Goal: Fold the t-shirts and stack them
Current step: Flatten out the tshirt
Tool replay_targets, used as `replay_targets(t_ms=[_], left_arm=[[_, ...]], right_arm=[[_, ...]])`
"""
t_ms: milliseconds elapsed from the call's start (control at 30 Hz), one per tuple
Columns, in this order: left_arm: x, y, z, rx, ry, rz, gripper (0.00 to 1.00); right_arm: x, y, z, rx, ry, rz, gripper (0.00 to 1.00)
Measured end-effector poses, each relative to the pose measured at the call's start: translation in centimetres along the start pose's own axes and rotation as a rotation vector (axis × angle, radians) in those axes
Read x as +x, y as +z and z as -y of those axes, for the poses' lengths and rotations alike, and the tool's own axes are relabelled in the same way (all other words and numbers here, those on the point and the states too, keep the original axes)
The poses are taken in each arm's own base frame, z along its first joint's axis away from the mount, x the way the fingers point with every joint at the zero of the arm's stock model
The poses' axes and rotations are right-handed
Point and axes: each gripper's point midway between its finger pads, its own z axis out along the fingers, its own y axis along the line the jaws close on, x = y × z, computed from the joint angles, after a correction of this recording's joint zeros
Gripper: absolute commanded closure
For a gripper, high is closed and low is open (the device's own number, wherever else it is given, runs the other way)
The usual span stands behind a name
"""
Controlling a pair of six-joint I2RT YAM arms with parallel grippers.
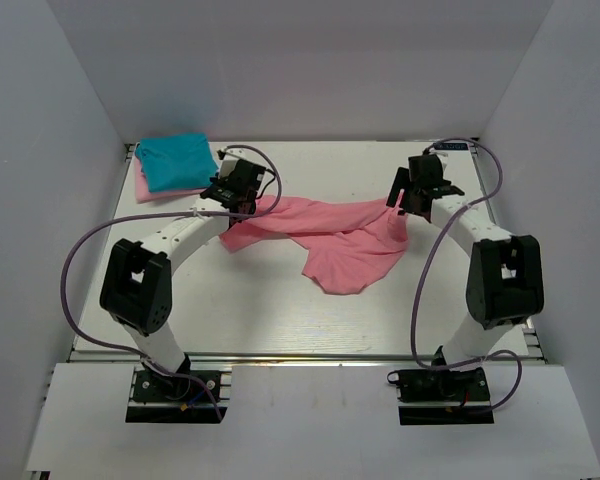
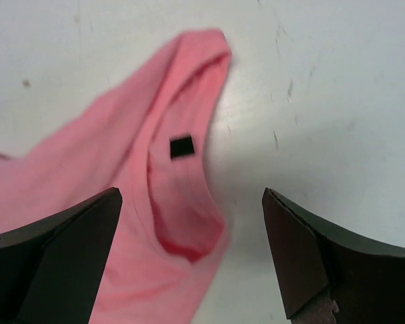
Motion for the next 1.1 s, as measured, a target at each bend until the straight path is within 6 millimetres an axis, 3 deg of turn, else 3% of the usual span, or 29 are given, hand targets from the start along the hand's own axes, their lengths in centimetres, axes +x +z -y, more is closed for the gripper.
replay_targets(t_ms=[167,267,467,733,933,1033,1067,1100], left_arm=[[1.7,1.6,0.4,0.003,0.027,-0.056,1.0],[1.9,1.9,0.4,0.009,0.022,-0.066,1.0],[1.6,2.2,0.5,0.023,0.005,-0.063,1.0],[1.2,2.4,0.9,0.048,-0.007,-0.051,1.0],[1.1,2.5,1.0,0.054,-0.011,-0.05,1.0],[1.2,2.5,1.0,0.055,-0.008,-0.049,1.0],[1.2,2.5,1.0,0.055,-0.005,-0.05,1.0],[1.2,2.5,1.0,0.055,-0.004,-0.05,1.0]], right_arm=[[-2.9,4.2,-0.5,-0.014,0.055,-0.004,0.15],[-3.5,6.3,-0.4,-0.015,0.073,-0.016,0.15],[-2.7,8.8,0.5,-0.023,0.082,-0.058,0.19],[-1.3,11.8,1.1,-0.058,0.058,-0.086,0.4],[-1.7,13.1,0.3,-0.12,0.033,-0.081,0.65],[-2.7,13.5,-0.2,-0.152,0.028,-0.061,0.82],[-3.1,13.6,-0.4,-0.163,0.024,-0.052,1.0],[-3.3,13.6,-0.5,-0.174,0.016,-0.044,1.0]])
